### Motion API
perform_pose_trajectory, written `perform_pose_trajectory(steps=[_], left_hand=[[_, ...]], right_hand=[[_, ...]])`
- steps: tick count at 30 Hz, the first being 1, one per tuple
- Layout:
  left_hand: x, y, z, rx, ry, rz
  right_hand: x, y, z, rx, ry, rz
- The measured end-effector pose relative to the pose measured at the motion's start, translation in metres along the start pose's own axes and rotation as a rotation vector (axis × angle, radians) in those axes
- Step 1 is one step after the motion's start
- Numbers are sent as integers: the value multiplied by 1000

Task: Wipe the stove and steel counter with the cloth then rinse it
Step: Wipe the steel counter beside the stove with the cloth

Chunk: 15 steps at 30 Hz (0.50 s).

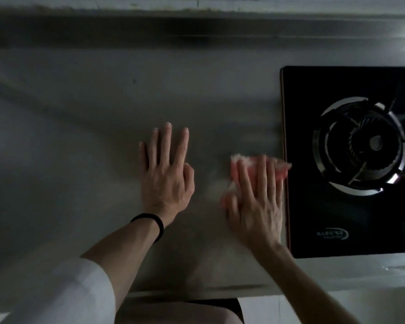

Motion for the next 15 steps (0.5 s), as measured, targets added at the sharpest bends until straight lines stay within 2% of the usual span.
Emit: perform_pose_trajectory(steps=[4,9,12,15], left_hand=[[1,-2,1,7,22,17],[2,-2,3,13,18,19],[1,-2,5,16,20,22],[0,-2,5,25,26,24]], right_hand=[[109,12,15,-22,-57,3],[219,18,28,8,-47,40],[244,20,27,18,-42,13],[231,27,26,21,-46,6]])
Point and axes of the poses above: each hand's wrist, its own x-axis towards the middle knuckle, its own z-axis out of the back of the hand, y = z × x, the point moved 6 cm from there along x, towards the middle knuckle, and after that the axes turned 5 degrees about x, right-handed, at the moved point
